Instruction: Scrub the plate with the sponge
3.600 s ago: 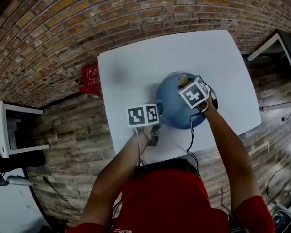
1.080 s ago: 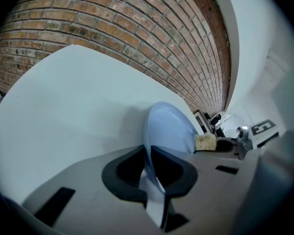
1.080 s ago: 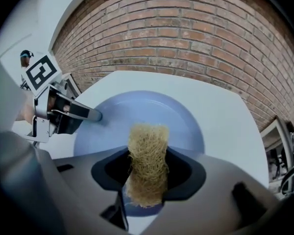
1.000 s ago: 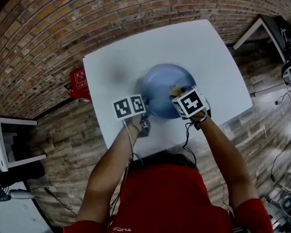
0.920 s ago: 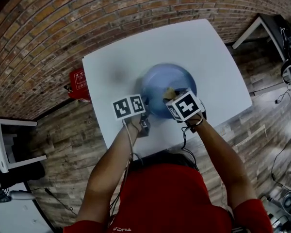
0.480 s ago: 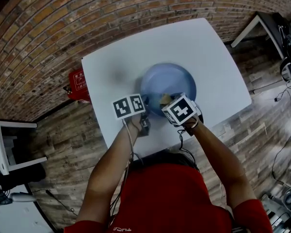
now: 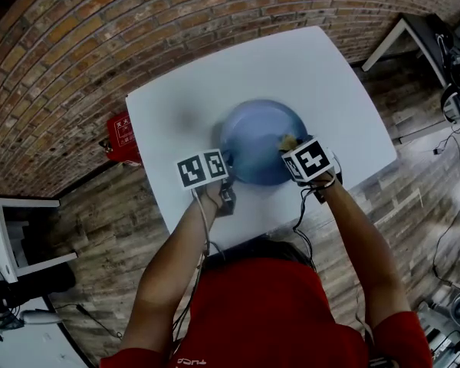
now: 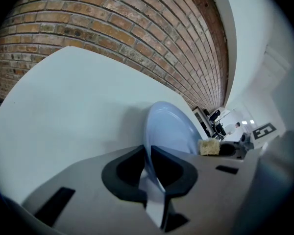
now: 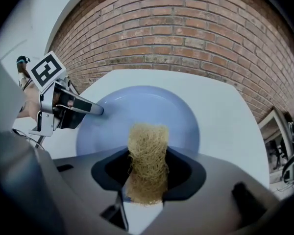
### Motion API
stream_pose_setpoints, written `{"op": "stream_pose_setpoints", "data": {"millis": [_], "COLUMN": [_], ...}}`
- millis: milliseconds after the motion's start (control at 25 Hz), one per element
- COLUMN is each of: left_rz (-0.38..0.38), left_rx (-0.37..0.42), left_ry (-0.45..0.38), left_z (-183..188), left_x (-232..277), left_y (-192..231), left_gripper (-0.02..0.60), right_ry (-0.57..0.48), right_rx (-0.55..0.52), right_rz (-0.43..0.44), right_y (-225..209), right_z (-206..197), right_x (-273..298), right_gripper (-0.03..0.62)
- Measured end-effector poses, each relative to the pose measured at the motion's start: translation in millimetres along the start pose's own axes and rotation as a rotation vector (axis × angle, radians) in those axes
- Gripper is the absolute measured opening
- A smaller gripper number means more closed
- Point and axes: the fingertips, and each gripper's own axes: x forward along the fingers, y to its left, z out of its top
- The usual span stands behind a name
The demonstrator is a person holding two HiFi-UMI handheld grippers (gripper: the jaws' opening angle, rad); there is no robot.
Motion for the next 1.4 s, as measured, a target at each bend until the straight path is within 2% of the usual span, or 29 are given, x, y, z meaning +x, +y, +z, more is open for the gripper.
{"op": "stream_pose_setpoints", "data": {"millis": [160,440,720,880,1080,1160,1240,1320,1400], "left_rz": [0.025,0.038,0.031,0.055,0.091,0.106,0.105,0.051,-0.038], "left_rx": [0.073,0.125,0.103,0.109,0.134,0.163,0.231,0.332,0.454], "left_ry": [-0.005,-0.074,-0.073,-0.087,-0.124,-0.17,-0.264,-0.404,-0.553], "left_z": [-0.7,6.2,5.4,6.7,12.8,21.0,36.6,57.7,77.7], "left_x": [-3.2,-22.6,-24.0,-29.1,-45.5,-58.8,-78.2,-104.2,-134.7], "left_y": [-1.6,-1.6,10.5,13.7,17.0,15.2,1.9,-28.8,-70.1], "left_gripper": [0.061,0.073,0.065,0.081,0.086,0.086,0.086,0.067,0.041], "right_ry": [-0.079,-0.261,-0.304,-0.334,-0.437,-0.518,-0.617,-0.713,-0.798], "right_rx": [0.02,0.029,0.008,0.006,0.01,0.009,-0.004,-0.027,-0.053], "right_rz": [0.003,0.056,0.071,0.082,0.094,0.109,0.13,0.153,0.172], "right_y": [3.0,14.6,23.8,29.9,35.3,39.4,45.8,55.2,66.0], "right_z": [11.3,40.0,55.2,61.8,74.4,84.2,95.4,106.2,116.2], "right_x": [-9.9,-33.1,-42.7,-47.5,-66.5,-80.6,-98.3,-117.5,-136.1], "right_gripper": [0.179,0.179,0.179,0.179,0.179,0.179,0.179,0.179,0.179]}}
